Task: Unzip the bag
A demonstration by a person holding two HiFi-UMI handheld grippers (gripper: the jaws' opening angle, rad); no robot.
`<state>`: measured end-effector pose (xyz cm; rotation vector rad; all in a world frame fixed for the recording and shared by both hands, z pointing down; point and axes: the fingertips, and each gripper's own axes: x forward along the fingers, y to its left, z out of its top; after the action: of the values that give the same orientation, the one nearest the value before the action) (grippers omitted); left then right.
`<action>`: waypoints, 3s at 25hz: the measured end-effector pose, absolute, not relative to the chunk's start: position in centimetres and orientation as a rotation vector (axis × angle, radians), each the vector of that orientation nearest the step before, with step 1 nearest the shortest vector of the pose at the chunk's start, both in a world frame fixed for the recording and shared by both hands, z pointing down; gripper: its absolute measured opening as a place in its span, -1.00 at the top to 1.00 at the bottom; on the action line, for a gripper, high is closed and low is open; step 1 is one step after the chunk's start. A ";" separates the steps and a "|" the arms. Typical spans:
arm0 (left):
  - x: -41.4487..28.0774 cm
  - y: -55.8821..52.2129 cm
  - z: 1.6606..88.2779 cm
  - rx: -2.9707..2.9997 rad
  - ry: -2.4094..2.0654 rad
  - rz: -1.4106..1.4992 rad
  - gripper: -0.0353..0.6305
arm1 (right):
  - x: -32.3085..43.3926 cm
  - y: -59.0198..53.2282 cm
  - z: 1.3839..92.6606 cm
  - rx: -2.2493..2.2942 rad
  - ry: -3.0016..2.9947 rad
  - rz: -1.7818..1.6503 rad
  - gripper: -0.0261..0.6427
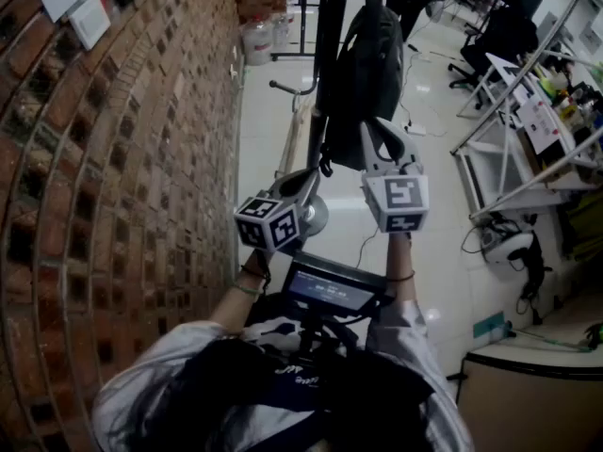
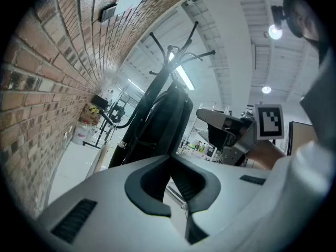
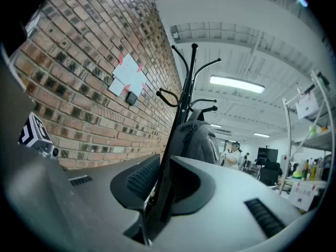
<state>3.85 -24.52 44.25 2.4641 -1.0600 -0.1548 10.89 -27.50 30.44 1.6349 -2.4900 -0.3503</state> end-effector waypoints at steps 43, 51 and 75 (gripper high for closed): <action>1.8 -25.9 45.6 2.442 -1.011 -0.136 0.87 | 10.4 -35.3 26.6 1.480 -1.707 -1.040 0.48; 2.0 -26.0 45.6 2.439 -1.005 -0.133 0.87 | 10.3 -35.2 26.0 1.510 -1.802 -0.999 0.48; 1.0 -26.4 45.8 2.404 -1.044 -0.165 0.87 | 11.3 -33.7 23.1 1.611 -1.804 -1.129 0.88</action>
<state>1.01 -26.38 45.78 2.4036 -1.0439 -0.1655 11.27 -33.74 23.09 1.6114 -1.8039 -1.1288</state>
